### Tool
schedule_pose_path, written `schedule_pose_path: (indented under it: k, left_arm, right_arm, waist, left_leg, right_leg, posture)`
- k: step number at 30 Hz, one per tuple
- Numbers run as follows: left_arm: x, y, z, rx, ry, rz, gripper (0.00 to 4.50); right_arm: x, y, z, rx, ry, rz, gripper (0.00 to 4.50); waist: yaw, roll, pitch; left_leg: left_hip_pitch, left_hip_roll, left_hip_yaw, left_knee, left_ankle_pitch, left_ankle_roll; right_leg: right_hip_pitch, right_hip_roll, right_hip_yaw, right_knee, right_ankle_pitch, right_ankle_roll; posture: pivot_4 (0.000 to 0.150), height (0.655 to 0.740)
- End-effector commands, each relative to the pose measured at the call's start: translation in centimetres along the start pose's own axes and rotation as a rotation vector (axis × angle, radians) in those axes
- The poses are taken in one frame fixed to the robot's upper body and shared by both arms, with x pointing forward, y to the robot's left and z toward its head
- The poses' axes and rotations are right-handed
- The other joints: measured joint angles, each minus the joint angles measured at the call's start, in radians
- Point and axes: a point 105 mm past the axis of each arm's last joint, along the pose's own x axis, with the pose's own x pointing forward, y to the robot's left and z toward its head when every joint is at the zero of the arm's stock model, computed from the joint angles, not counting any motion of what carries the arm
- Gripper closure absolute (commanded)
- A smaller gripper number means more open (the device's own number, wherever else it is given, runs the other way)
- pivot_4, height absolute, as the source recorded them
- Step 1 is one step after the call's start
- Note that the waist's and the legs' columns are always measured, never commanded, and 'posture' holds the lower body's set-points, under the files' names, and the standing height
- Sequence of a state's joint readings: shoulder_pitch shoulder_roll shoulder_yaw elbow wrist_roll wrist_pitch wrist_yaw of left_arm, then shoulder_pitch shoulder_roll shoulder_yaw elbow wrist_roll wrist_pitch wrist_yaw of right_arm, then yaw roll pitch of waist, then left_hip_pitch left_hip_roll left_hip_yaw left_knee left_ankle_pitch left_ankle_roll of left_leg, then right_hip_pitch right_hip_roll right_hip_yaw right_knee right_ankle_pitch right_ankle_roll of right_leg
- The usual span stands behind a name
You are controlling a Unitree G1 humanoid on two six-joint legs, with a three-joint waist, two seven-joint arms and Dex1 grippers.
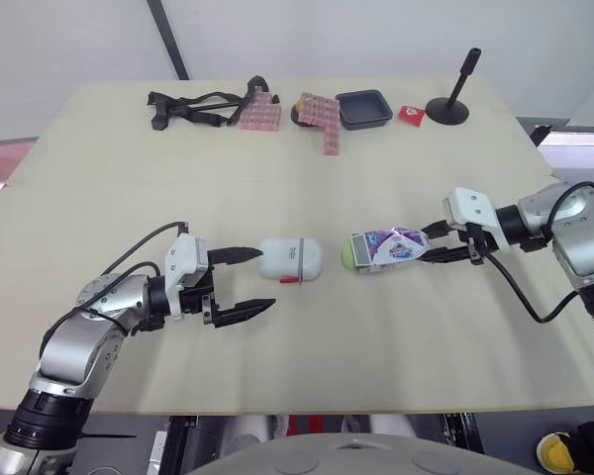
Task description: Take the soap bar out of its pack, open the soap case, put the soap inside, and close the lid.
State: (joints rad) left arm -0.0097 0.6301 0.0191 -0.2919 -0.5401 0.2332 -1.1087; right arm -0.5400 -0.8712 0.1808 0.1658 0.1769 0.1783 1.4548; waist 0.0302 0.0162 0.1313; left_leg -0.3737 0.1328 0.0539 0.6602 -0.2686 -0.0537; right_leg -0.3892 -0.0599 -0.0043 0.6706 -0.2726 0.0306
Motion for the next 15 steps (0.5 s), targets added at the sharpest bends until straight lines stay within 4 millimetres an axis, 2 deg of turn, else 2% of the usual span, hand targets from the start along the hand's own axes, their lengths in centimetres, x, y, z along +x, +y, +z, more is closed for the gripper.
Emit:
schedule_pose_path:
  k: [1, 7, 15]
  left_arm:
    - [-0.2, 0.2, 0.6, 0.029, -0.001, 0.004, 0.0]
    - [-0.2, 0.3, 0.6, 0.027, 0.004, 0.001, 0.0]
    - [-0.1, 0.2, 0.5, 0.021, 0.01, -0.005, 0.0]
  right_arm:
    - [-1.8, -0.3, 0.4, -0.024, 0.003, -0.048, 2.81]
    - [-3.0, 0.1, -1.0, -0.014, 0.048, -0.052, 2.81]
    - [-3.9, 0.2, -1.5, -0.012, 0.069, -0.058, 2.81]
  waist:
    - [0.001, 0.0, 0.0]
    - [0.001, 0.0, 0.0]
    - [0.001, 0.0, 0.0]
  left_leg:
    - [0.0, 0.0, 0.001, 0.0, 0.0, 0.0]
    - [0.0, 0.003, 0.009, 0.0, 0.0, 0.0]
    - [0.0, 0.005, 0.014, 0.0, 0.0, 0.0]
  right_leg:
    - [0.0, 0.0, 0.0, 0.0, 0.0, 0.0]
    - [0.0, 0.0, 0.003, 0.0, 0.0, 0.0]
    - [0.0, 0.0, 0.003, 0.0, 0.0, 0.0]
  posture:
    - [0.15, 0.74]
    - [0.15, 0.74]
    - [0.15, 0.74]
